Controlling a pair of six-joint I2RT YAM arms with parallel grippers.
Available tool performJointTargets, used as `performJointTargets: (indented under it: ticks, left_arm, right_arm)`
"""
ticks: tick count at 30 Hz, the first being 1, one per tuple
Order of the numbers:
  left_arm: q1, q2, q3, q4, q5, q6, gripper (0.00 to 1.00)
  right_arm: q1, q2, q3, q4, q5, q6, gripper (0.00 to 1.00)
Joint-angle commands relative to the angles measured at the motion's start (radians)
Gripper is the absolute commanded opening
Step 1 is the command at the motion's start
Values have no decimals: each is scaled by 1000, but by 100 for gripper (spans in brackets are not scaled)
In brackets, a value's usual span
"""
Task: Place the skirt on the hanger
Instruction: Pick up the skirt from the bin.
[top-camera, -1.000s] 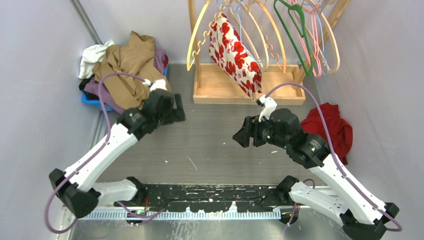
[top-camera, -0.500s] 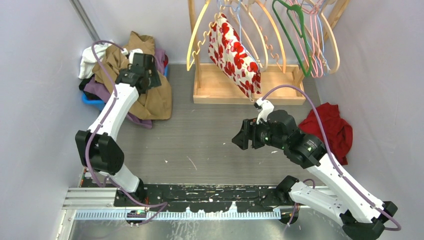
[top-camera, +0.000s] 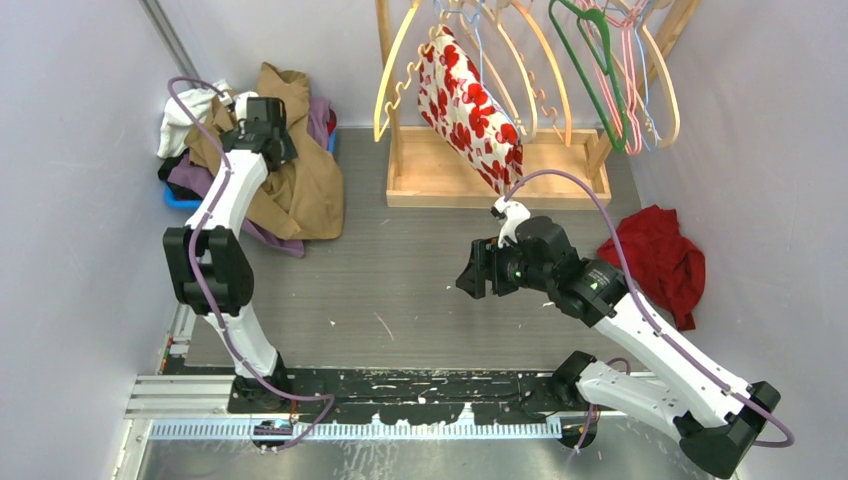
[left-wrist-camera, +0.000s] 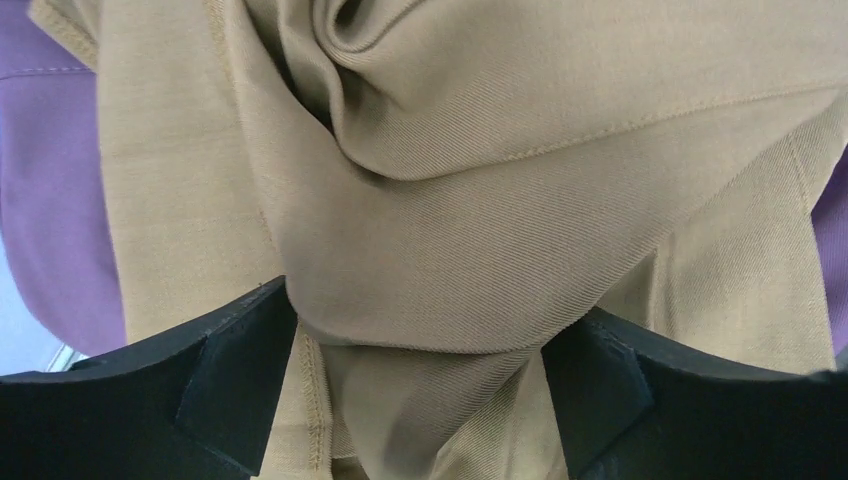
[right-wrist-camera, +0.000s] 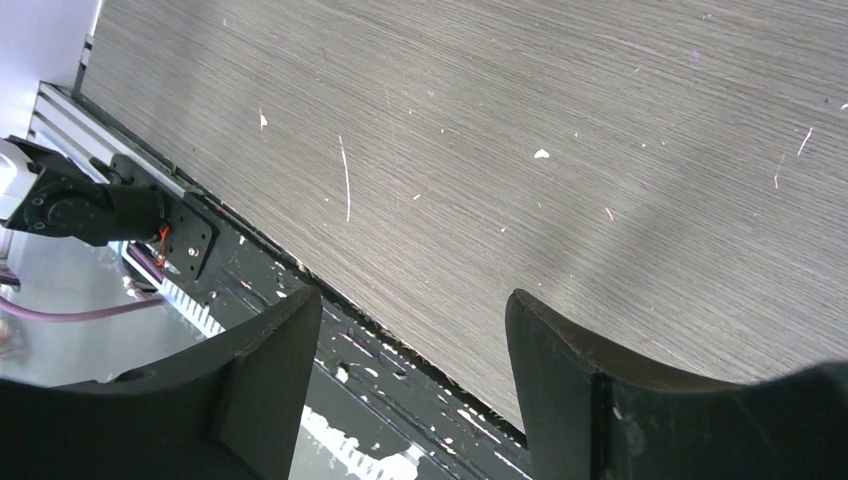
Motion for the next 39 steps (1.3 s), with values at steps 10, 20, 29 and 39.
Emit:
performJointTargets:
  ticks: [10,20,29,39]
  left_arm:
    - [6,-147,-20,63,79,20,3]
    - [-69,-322,162,-283,466,15,3]
    - [-276,-475,262,-546,643,1,4]
    - [-392,-697,76,-571,813,-93,5]
  right_arm:
    - [4,-20,-41,85,-21,0,73]
    - [5,-63,-21,59,-12,11,72]
    - [6,-92,33,-10,27,-12,73]
    - [5,-112,41,-41,63,-11,72]
